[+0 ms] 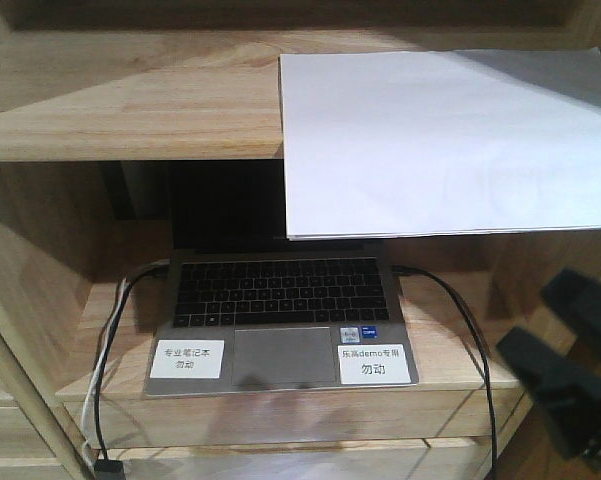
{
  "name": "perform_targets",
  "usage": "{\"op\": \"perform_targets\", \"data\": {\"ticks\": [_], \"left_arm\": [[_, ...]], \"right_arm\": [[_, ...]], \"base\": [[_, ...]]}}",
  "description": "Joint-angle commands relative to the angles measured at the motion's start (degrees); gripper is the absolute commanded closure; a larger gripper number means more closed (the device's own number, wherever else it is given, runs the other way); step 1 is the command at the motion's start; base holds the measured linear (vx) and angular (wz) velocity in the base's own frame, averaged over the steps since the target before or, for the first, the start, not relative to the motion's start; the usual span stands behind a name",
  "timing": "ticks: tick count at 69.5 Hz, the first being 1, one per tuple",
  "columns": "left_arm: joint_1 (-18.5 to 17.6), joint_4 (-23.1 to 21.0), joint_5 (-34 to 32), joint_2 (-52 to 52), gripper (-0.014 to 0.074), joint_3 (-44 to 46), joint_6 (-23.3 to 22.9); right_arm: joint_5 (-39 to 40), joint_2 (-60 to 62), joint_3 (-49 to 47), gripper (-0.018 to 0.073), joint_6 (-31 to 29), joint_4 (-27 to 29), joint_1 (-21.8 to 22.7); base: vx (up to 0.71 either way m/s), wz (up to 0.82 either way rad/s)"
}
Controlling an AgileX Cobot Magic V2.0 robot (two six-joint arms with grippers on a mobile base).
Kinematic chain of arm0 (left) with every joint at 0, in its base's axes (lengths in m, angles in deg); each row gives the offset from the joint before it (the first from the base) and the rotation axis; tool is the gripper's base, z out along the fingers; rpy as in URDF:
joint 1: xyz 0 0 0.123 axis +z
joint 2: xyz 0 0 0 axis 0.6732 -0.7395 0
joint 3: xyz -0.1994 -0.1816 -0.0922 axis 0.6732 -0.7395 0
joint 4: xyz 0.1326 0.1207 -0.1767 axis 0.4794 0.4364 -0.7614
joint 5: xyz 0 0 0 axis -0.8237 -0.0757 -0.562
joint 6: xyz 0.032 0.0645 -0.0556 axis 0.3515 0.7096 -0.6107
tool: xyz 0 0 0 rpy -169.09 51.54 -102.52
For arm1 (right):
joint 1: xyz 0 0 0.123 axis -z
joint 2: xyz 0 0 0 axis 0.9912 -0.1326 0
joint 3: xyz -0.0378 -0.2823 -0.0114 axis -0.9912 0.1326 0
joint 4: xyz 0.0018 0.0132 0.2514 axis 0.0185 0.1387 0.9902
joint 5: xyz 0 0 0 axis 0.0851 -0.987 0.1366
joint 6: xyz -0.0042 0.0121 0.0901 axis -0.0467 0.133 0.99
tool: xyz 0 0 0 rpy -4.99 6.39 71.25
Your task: Grab stapler and paper to desk for stapling
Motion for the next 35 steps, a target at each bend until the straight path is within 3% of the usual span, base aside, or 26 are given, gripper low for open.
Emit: {"op": "perform_targets", "data": {"ticks": [1,11,24,35], "left_arm": [[-0.18,-1.01,-6.6,-1.08,0.0603,1.38,-0.26],[-0.18,-1.01,-6.6,-1.08,0.0603,1.38,-0.26],[-0.18,-1.01,-6.54,-1.08,0.0603,1.38,-0.26],[-0.18,-1.01,-6.54,-1.08,0.0603,1.38,-0.26]], "right_arm": [[8.97,-0.59,1.28,-0.0038,-0.47,2.22,0.2],[16.0,-0.59,5.18,-0.0035,-5.75,6.52,1.77],[22.25,-1.91,6.63,-0.0035,-18.74,14.38,2.82],[27.41,-6.46,6.63,-0.0035,-22.87,17.41,2.82]], "base": [[0.0,0.0],[0.0,0.0],[0.0,0.0],[0.0,0.0]]}}
